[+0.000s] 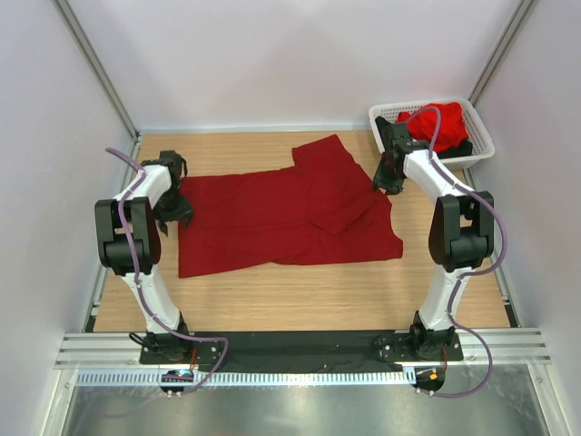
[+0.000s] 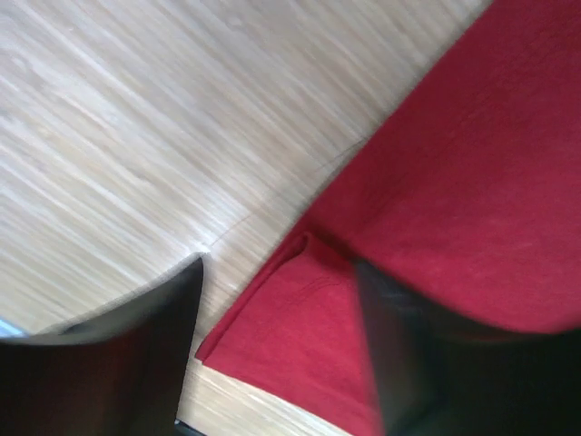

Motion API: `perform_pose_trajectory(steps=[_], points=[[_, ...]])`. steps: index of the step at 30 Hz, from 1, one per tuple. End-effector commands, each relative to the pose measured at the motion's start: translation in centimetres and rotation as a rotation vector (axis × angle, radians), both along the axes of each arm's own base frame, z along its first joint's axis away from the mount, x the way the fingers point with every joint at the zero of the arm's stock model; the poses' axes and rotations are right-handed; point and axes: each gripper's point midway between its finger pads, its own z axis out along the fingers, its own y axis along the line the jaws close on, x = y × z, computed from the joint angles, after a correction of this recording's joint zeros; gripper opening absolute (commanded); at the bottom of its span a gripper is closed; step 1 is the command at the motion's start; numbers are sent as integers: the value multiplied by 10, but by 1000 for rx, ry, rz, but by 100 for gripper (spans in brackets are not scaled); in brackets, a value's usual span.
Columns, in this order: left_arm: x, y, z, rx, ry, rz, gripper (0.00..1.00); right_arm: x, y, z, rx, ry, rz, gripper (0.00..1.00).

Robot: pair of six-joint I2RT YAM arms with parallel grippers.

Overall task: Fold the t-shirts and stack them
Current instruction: Fold the tshirt

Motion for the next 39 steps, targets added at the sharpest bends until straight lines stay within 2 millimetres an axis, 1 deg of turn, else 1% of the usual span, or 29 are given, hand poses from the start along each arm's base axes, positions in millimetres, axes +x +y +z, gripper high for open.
perform_pose_trajectory(steps=[1, 3, 4, 5, 6, 7, 8, 9, 10, 11, 12, 13, 14, 15, 16, 17, 18, 20, 22, 26, 28, 34, 37, 39], points=[[-2, 10, 25, 63, -26, -4, 74, 8, -10, 21, -72, -7, 43, 49], [-17, 11, 31, 73, -6, 0, 80, -6, -23, 23, -130, 37, 34, 63], [-22, 7, 42, 57, -39, 1, 81, -12, -27, 33, -145, 23, 25, 68], [-28, 5, 46, 44, -49, 3, 81, -23, -28, 31, -152, 39, 23, 71], [-45, 1, 40, 29, -25, 14, 82, -30, -30, 33, -150, 37, 18, 78], [-54, -3, 41, 8, -25, 20, 80, -39, -28, 45, -139, 12, 17, 83], [-62, -12, 49, -35, -67, 24, 80, -55, -28, 36, -131, 50, 21, 84], [-80, -19, 40, -67, -42, 47, 79, -65, -25, 33, -106, 68, 29, 85], [-92, -24, 37, -91, -39, 62, 76, -85, -25, 31, -93, 92, 27, 85], [-99, -34, 41, -142, -79, 72, 75, -95, -21, 28, -68, 108, 30, 85], [-104, -39, 40, -162, -97, 85, 73, -104, -15, 27, -23, 118, 25, 84], [-122, -44, 28, -182, -72, 119, 72, -121, -14, 24, -3, 139, 25, 82], [-126, -50, 25, -216, -82, 132, 72, -129, -11, 25, 14, 139, 22, 80], [-127, -53, 27, -232, -126, 139, 71, -136, -10, 24, 25, 139, 16, 76], [-133, -56, 21, -247, -123, 167, 71, -149, -10, 15, 29, 162, 19, 72], [-135, -58, 19, -253, -130, 172, 71, -154, -11, 21, 35, 131, 19, 69], [-135, -56, 19, -245, -138, 181, 71, -160, -13, 18, 27, 133, 19, 61], [-134, -55, 15, -239, -131, 189, 71, -171, -16, 9, 22, 149, 20, 52], [-134, -54, 10, -232, -114, 204, 70, -176, -17, 2, 28, 163, 27, 51], [-129, -47, 5, -192, -104, 223, 68, -174, -16, -8, 44, 169, 23, 52], [-130, -38, 2, -143, -95, 234, 67, -173, -16, -14, 47, 175, 17, 52], [-135, -34, -5, -115, -68, 236, 62, -169, -21, -23, 28, 173, -3, 53], [-133, -33, -9, -112, -71, 234, 59, -168, -19, -27, 38, 174, -16, 58], [-133, -32, -14, -110, -50, 236, 57, -164, -18, -29, 51, 164, -24, 59]])
